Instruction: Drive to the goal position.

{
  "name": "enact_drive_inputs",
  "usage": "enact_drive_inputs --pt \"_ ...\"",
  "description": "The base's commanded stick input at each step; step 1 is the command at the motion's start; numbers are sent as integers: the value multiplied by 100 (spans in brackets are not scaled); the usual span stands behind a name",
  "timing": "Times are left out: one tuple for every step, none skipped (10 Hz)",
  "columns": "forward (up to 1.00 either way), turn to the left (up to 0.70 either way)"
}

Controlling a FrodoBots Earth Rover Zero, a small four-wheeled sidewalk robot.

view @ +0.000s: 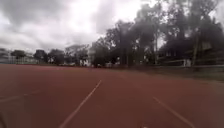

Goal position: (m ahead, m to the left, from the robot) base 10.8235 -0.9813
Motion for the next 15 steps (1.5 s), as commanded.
enact_drive_inputs --pt "70 0" --pt "70 0" --pt "70 0" --pt "70 0" --pt "70 0" --pt "70 0" --pt "70 0" --pt "70 0" --pt "70 0" --pt "70 0" --pt "70 0" --pt "70 0" --pt "70 0" --pt "70 0" --pt "70 0"
